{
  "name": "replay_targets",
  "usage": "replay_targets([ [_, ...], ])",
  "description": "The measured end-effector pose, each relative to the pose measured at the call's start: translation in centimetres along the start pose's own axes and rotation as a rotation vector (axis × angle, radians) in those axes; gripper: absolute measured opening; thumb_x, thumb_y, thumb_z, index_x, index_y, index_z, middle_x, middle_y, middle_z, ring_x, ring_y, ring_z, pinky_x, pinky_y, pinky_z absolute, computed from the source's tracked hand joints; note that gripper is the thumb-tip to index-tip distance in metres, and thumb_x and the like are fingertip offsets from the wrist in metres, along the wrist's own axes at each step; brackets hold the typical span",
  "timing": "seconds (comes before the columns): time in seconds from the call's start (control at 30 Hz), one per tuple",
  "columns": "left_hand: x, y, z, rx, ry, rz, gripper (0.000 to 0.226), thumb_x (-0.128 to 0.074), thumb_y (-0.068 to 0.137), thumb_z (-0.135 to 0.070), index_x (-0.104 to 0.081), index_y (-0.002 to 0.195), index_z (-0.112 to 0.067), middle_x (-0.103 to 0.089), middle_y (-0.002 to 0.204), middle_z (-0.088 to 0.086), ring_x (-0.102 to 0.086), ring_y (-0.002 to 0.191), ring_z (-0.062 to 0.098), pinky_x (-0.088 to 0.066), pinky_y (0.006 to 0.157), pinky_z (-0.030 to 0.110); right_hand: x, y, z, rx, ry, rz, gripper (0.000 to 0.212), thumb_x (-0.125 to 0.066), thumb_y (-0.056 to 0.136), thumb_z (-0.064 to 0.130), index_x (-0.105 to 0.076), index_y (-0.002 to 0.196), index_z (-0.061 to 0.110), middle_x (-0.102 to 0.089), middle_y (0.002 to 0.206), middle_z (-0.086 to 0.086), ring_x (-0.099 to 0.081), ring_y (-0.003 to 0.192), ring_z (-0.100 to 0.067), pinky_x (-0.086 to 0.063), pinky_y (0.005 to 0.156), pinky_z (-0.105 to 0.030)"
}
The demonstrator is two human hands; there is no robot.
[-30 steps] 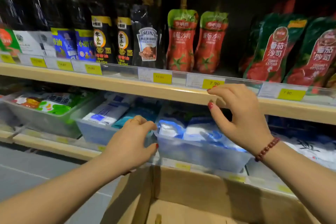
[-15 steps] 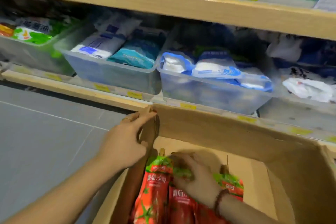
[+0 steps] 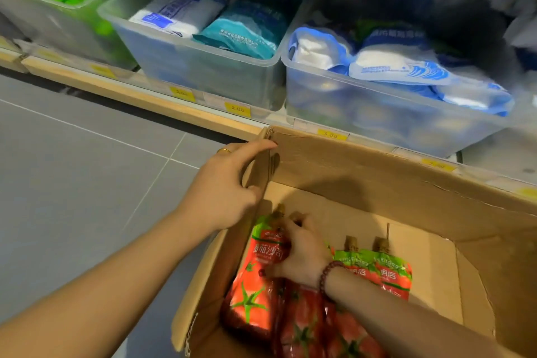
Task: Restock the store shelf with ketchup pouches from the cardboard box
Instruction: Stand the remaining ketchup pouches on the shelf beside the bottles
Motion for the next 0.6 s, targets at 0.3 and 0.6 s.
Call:
replay_targets([
  [0.3, -0.1, 0.1, 0.2, 0.012, 0.001, -0.006, 0.071, -0.063, 0.072, -0.007, -0.044, 0.123, -0.053, -0.05, 0.122, -0.006, -0.048, 0.103, 0.01, -0.049, 0.086, 0.029, 0.3, -0.8, 0.3, 0.003, 0.292, -0.023, 0.085, -0.09, 0.049, 0.027, -0.052, 0.125, 0.032, -0.034, 0.114, 0.007, -0.036, 0.105, -0.005, -0.026, 0.087, -0.002],
  [0.6, -0.5, 0.3, 0.9, 0.021, 0.001, 0.003, 0.072, -0.063, 0.076, -0.008, -0.039, 0.119, -0.061, -0.048, 0.117, -0.009, -0.046, 0.097, 0.008, -0.047, 0.076, 0.025, 1.9, -3.6, 1.6, 0.109, 0.546, -0.043, 0.068, -0.076, 0.068, 0.004, -0.052, 0.125, 0.033, -0.049, 0.112, 0.005, -0.053, 0.098, 0.002, -0.042, 0.077, -0.003],
])
Point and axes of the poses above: each hand's wrist, its own y-axis towards the middle knuckle, its own x-axis out of the back of the hand, z = x × y, the point moved 8 cm from there along y, towards the middle knuckle
